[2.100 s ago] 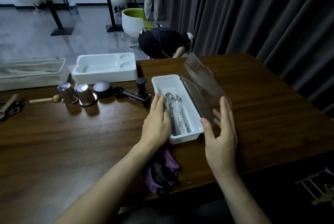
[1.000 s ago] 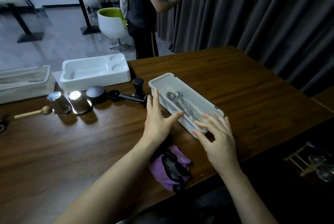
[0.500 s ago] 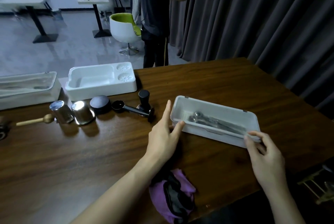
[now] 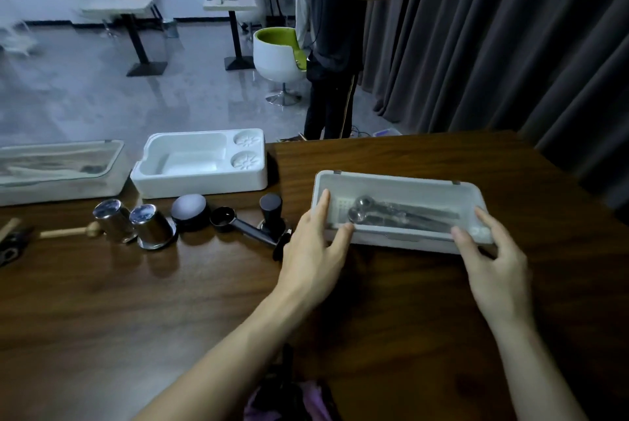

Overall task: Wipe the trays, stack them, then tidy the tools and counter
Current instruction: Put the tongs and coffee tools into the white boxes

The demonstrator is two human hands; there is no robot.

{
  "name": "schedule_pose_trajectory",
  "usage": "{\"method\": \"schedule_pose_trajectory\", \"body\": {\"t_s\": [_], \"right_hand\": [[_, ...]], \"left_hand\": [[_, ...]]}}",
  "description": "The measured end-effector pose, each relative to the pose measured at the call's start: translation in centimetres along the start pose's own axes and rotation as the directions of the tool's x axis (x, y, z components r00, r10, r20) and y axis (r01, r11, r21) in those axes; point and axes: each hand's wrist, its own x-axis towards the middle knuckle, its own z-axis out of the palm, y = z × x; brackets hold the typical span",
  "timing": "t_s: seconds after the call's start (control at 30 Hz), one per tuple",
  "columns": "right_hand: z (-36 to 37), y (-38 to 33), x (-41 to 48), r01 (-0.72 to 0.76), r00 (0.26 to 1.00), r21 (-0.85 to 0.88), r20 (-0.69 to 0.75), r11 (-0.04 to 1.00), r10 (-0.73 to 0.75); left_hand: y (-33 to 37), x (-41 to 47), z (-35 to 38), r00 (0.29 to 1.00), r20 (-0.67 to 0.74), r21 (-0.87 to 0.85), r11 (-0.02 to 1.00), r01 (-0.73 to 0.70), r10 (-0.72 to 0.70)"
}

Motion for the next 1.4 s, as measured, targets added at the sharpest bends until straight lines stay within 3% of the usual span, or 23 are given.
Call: {"method": "schedule_pose_trajectory", "body": {"t_s": [0.17,0.37,0.53,0.97,1.13,1.4], "right_hand": [[2.8,-2.0,6.8,0.119,0.992,0.036,0.042,0.992,-0.121],[7.5,-2.7,13.9,0.179,0.971,0.067,0.146,0.982,-0.187],[10.7,-2.1,17.4,0.176,0.959,0.059,0.216,0.983,-0.185],[14.1,-1.2,19.1,0.169,0.928,0.076,0.324,0.983,-0.184],[14.2,-1.5,18.9,0.148,0.927,0.056,0.339,0.987,-0.158],[13.7,-1.9,18.2,0.183,0.929,-0.041,0.335,0.982,-0.160]], "left_hand": [[2.1,4.9,0.1,0.989,-0.143,-0.022,1.000,0.021,-0.024],[2.4,10.3,1.2,0.950,-0.273,-0.145,0.983,0.112,-0.149],[1.0,13.2,2.4,0.919,-0.306,-0.199,0.961,0.193,-0.248],[-1.2,15.8,3.1,0.877,-0.382,-0.195,0.953,0.232,-0.292],[-1.5,15.8,3.1,0.887,-0.355,-0.189,0.952,0.242,-0.296],[0.1,13.4,3.4,0.937,-0.172,-0.167,0.946,0.277,-0.305]]}}
